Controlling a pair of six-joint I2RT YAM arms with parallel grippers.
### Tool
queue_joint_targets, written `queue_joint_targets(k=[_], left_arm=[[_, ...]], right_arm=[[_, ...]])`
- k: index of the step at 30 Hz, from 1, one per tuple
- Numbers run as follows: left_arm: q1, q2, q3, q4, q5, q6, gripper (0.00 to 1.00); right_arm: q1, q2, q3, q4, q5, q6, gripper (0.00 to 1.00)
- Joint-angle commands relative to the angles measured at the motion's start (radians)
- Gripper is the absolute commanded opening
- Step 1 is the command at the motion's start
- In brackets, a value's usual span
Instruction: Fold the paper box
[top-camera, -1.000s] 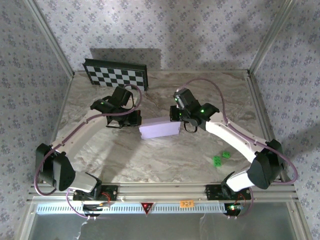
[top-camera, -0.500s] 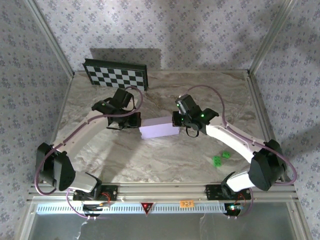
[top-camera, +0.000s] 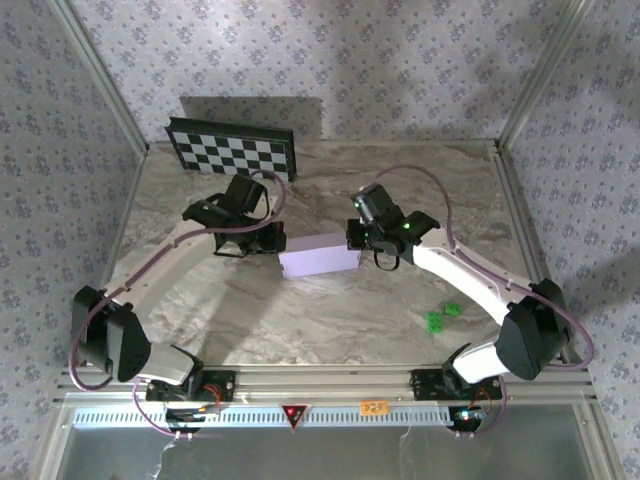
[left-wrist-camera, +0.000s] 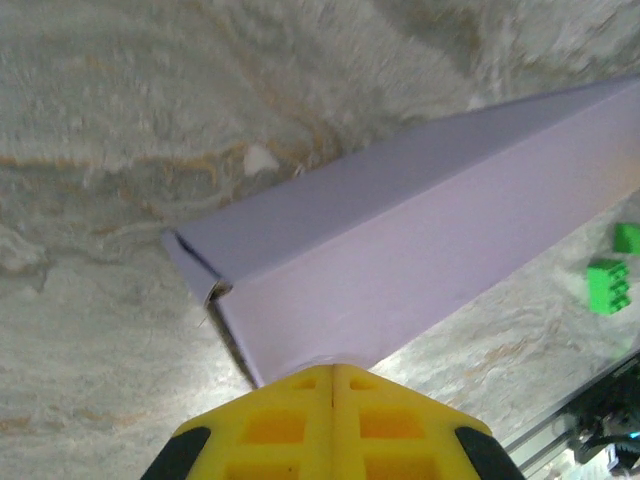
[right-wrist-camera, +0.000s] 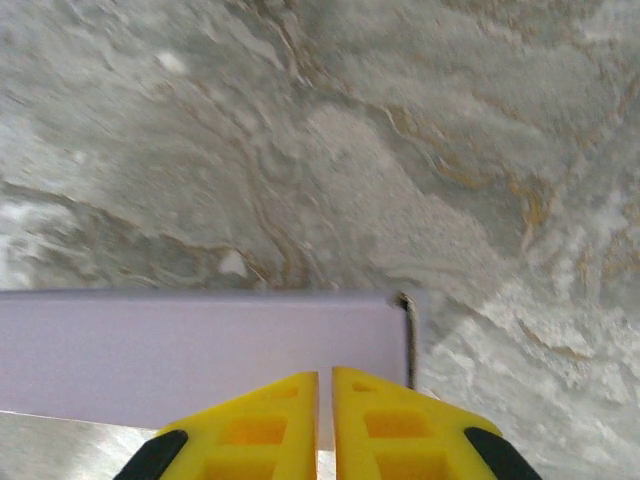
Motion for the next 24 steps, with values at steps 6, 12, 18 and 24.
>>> queue_joint_targets(k=[6,12,18,24], left_arm=[[-0.002,0.051,-0.115,-0.027,-0.005,0.023,0.00],[0.007,0.017,-0.012,-0.048,-0.022,0.024,0.00],[0.032,-0.040,0.029,0.019,-0.040,-0.051,0.23],[0.058,-0.052,-0.007,0.096,0.020,-0.109,0.53]], right_arm=[[-0.001,0.037,-0.095,-0.041,0.034,0.005,0.12],[-0.003,0.023,-0.012,-0.083,0.023,-0.006,0.12],[-0.063,-0.011,0.035,-0.068,-0.089,-0.021,0.22],[-0.145,-0.016,0.074,-0.083,-0.254,-0.070,0.40]])
